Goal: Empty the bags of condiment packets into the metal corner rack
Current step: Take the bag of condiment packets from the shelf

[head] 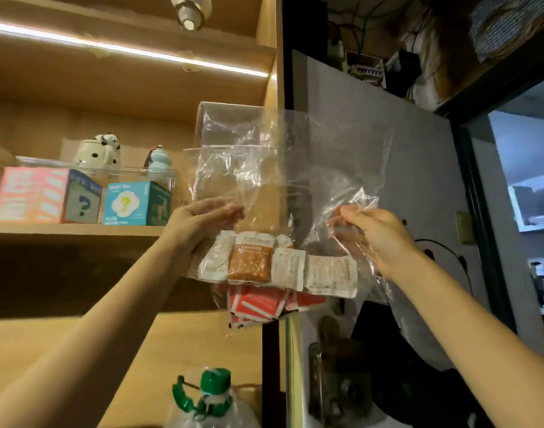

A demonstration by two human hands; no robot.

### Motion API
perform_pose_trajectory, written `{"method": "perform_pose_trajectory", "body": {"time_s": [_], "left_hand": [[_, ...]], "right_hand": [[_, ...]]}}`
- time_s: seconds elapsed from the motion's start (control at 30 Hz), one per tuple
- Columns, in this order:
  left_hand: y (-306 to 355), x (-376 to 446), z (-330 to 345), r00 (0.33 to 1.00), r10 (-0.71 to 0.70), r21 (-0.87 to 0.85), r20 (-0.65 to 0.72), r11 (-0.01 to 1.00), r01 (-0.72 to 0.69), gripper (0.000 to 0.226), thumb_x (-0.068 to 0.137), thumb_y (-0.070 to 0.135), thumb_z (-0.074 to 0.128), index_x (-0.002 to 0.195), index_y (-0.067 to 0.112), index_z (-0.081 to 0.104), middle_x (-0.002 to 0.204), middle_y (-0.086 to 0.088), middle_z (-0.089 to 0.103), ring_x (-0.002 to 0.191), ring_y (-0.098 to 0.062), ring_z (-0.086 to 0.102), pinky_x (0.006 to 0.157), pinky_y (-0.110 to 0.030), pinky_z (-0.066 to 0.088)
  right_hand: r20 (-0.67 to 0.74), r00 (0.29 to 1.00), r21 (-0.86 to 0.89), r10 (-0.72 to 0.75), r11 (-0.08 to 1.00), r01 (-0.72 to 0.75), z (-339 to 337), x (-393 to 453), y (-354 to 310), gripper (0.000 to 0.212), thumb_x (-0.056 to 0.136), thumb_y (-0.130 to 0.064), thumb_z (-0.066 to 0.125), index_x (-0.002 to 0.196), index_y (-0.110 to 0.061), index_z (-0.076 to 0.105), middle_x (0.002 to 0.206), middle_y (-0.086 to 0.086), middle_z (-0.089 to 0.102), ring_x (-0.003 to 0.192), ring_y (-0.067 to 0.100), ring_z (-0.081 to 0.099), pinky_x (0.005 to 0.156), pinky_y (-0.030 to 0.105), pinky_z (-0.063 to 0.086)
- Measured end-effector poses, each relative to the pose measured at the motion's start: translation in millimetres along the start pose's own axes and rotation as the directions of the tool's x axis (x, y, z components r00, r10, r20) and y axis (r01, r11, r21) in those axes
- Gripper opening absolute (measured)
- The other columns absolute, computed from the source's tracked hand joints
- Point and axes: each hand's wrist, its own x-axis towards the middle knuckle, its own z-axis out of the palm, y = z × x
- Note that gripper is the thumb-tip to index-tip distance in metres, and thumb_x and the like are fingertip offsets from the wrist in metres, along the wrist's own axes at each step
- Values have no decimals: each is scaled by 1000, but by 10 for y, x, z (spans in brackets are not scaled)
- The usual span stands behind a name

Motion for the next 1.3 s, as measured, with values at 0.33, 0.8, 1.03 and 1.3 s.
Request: {"method": "perform_pose_trajectory", "body": {"time_s": [0.33, 0.8, 1.03, 1.3], "left_hand": [[-494, -1517, -12, 977, -208, 32, -52, 977, 209, 22, 72, 19, 67, 89, 6, 67, 76, -1, 74, 71, -9, 68, 56, -15, 52], [-903, -3686, -59, 766, -586, -54, -264, 802, 595, 27, 58, 18, 71, 84, 11, 71, 67, -1, 73, 60, -12, 67, 49, -21, 54], [-1098, -4643, -206, 592, -717, -120, -369, 668, 734, 27, 62, 14, 72, 89, 9, 70, 72, -1, 73, 63, -12, 68, 51, -21, 53], [-1311, -5396, -526, 430, -817, -181, -384, 523, 833, 18, 74, 1, 66, 92, 1, 67, 72, -4, 74, 62, -17, 69, 54, -24, 56]], "right_hand": [[157, 946, -23, 283, 959, -283, -181, -1283, 627, 13, 89, -17, 57, 90, -9, 67, 80, 4, 73, 69, 17, 71, 57, 28, 58], [250, 699, -61, 671, 731, -680, -338, -3274, 1426, 9, 86, -11, 59, 87, -9, 68, 77, 5, 73, 71, 21, 72, 58, 33, 59], [310, 525, -133, 792, 583, -801, -226, -4058, 1807, 15, 89, -9, 55, 93, -14, 69, 85, 6, 73, 75, 20, 71, 64, 35, 60], [352, 286, -217, 891, 375, -901, -38, -4682, 2201, 18, 87, -8, 57, 102, -7, 67, 90, 10, 73, 76, 21, 72, 70, 42, 59]]}}
